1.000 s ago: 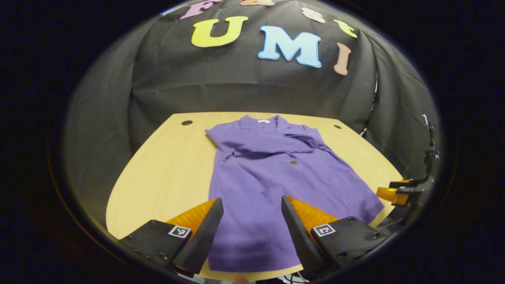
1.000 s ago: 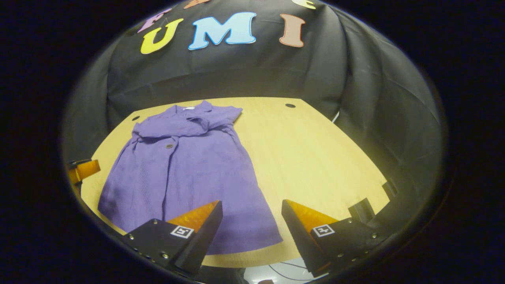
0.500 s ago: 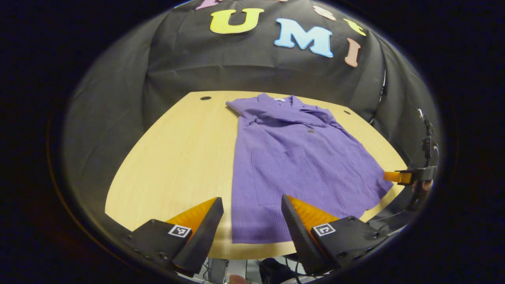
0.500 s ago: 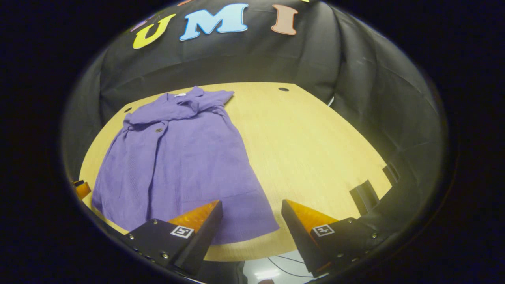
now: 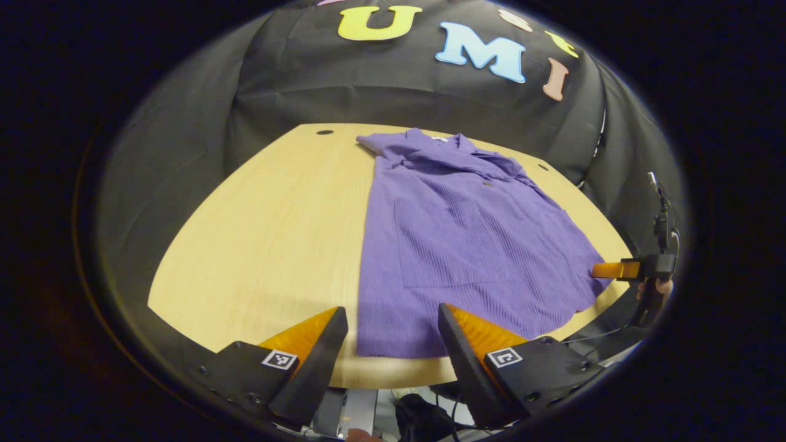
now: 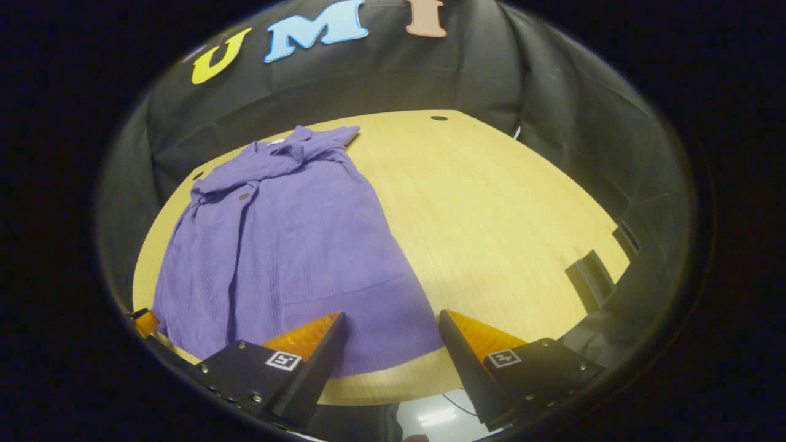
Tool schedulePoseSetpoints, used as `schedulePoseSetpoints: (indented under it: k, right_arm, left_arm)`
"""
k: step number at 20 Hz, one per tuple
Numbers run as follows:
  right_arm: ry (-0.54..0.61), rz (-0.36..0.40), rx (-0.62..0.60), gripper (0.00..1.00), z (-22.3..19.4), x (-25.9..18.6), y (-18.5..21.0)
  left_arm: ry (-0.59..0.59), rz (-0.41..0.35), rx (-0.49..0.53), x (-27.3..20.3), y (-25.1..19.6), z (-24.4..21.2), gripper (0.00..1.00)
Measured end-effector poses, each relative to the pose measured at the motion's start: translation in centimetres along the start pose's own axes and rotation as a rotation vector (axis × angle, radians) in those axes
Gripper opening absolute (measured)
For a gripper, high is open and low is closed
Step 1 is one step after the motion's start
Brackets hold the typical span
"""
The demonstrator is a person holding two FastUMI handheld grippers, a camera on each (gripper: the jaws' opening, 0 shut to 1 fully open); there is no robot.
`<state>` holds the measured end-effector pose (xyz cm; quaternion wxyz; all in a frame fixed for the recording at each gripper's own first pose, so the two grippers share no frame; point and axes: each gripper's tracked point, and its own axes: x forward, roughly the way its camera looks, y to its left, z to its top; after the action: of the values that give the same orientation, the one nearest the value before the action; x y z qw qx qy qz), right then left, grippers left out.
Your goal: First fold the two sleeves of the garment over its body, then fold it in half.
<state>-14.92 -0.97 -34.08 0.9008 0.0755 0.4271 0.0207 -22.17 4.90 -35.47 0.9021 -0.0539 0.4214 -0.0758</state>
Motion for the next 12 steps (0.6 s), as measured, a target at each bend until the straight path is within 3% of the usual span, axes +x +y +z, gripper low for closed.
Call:
schedulePoseSetpoints:
  k: [8, 9, 10, 11, 12]
  right_arm:
    - [0.019, 0.01, -0.038, 0.98, -1.2, 0.0, 1.0]
    - [0.021, 0.009, -0.039, 0.98, -1.1, 0.2, 0.9]
    - [0.025, 0.019, -0.045, 0.98, -1.1, 0.1, 1.2]
    - [0.025, 0.024, -0.048, 0.96, -1.1, 0.2, 1.4]
    - [0.03, 0.025, -0.045, 0.84, -1.0, 0.3, 1.6]
  left_arm:
    - [0.015, -0.008, 0.129, 1.8, -3.0, 0.0, 0.96]
    - [0.009, 0.001, 0.142, 1.9, -3.1, 0.1, 0.85]
    - [0.008, 0.002, 0.162, 2.1, -3.2, 0.0, 0.86]
    - [0.006, -0.002, 0.181, 2.3, -3.4, -0.1, 0.76]
    - [0.001, -0.017, 0.187, 2.3, -3.9, 0.0, 0.7]
